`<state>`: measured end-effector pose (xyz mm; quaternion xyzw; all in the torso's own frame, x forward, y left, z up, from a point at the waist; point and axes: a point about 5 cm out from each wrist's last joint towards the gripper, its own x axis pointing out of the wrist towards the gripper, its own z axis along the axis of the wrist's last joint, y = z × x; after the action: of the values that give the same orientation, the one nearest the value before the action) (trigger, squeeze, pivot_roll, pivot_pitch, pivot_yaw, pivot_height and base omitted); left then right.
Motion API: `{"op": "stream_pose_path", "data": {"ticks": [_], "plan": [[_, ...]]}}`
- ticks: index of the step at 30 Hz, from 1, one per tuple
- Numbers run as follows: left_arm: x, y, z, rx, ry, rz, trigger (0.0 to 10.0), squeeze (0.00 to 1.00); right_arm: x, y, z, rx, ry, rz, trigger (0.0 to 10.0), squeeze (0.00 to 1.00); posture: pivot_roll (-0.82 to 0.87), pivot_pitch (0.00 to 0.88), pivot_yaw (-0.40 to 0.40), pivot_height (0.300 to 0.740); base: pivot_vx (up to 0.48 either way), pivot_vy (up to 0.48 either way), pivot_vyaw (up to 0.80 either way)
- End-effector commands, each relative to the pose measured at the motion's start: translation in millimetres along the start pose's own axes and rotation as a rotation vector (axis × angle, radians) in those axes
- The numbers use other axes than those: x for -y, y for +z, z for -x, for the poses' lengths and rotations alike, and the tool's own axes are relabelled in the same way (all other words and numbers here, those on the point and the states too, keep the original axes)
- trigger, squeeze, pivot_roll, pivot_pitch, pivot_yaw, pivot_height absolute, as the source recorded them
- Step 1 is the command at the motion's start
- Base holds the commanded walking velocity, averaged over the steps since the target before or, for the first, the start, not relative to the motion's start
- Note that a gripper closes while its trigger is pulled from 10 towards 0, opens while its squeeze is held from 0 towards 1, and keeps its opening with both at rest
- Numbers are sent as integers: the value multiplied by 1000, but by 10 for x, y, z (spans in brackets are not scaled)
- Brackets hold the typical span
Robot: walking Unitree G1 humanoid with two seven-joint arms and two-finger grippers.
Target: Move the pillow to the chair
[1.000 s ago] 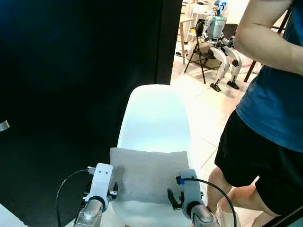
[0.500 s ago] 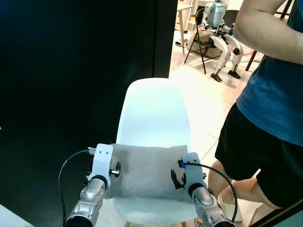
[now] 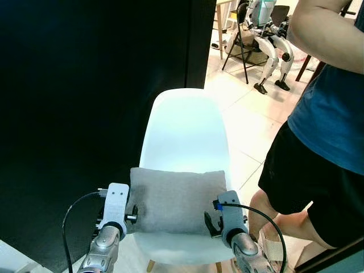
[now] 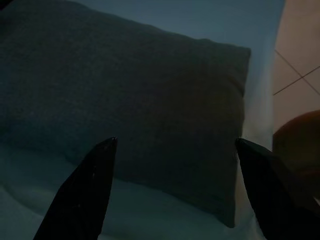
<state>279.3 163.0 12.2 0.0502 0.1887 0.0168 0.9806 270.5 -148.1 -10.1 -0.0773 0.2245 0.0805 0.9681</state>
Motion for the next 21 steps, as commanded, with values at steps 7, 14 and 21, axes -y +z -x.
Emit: {"op": "stream_pose_path", "data": {"ticks": [7,14,21], "plan": [[-20,-31,19,-15,9,25,10000,0,-8,17,-2,-6,9,8,10000,0,-3,94,-63,740,0,0,0],[-12,6,-2,-15,-7,101,10000,0,19,32,-6,-4,-2,5,10000,0,-6,90,-54,740,0,0,0],[-22,11,-2,-15,-9,93,10000,0,38,35,-5,-4,-11,-2,10000,0,-5,87,-57,740,0,0,0]]}}
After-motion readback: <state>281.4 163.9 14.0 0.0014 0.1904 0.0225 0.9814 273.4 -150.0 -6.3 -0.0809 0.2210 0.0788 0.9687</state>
